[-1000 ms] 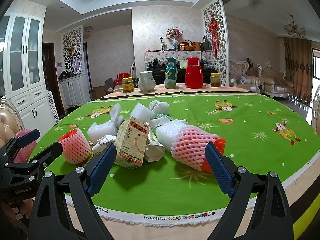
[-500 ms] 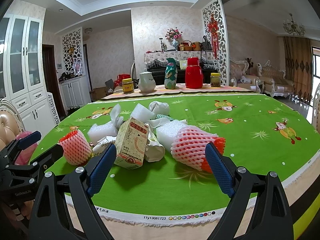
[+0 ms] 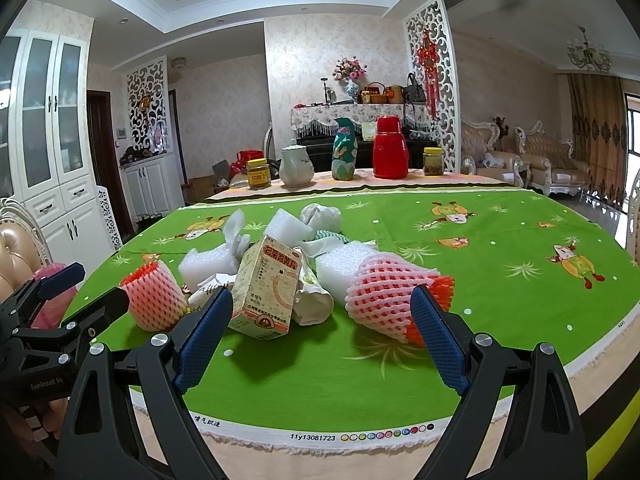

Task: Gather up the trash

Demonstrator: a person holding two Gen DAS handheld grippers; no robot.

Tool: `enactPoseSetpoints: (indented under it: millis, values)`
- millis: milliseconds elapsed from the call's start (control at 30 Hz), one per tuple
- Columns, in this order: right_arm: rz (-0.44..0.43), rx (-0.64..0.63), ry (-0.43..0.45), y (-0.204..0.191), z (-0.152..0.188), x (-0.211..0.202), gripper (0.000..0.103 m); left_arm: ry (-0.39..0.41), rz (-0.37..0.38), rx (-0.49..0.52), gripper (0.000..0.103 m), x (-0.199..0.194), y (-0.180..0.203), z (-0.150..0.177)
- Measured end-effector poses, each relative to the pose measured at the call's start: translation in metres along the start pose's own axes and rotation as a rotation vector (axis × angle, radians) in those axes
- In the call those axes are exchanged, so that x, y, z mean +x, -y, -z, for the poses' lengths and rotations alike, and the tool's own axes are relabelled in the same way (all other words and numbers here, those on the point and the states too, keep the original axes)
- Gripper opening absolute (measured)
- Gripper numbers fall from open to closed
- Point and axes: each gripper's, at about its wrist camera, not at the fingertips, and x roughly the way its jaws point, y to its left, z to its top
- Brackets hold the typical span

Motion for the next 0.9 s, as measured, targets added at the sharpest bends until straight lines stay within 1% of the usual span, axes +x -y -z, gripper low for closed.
enactPoseSetpoints:
  millis: [700,900]
  values:
    - [0.003,-0.001,-0.003,0.001,-0.002,0.003,0.085,-0.015,0.028,-0.014,0.099,-0.001,-0.004,-0.001]
    - [0.011,-0.027,-0.018,-0.004,-0.002,0.006,0.085,-0.024,0.033,-0.023,0.099,-0.002,-0.010,-0.001]
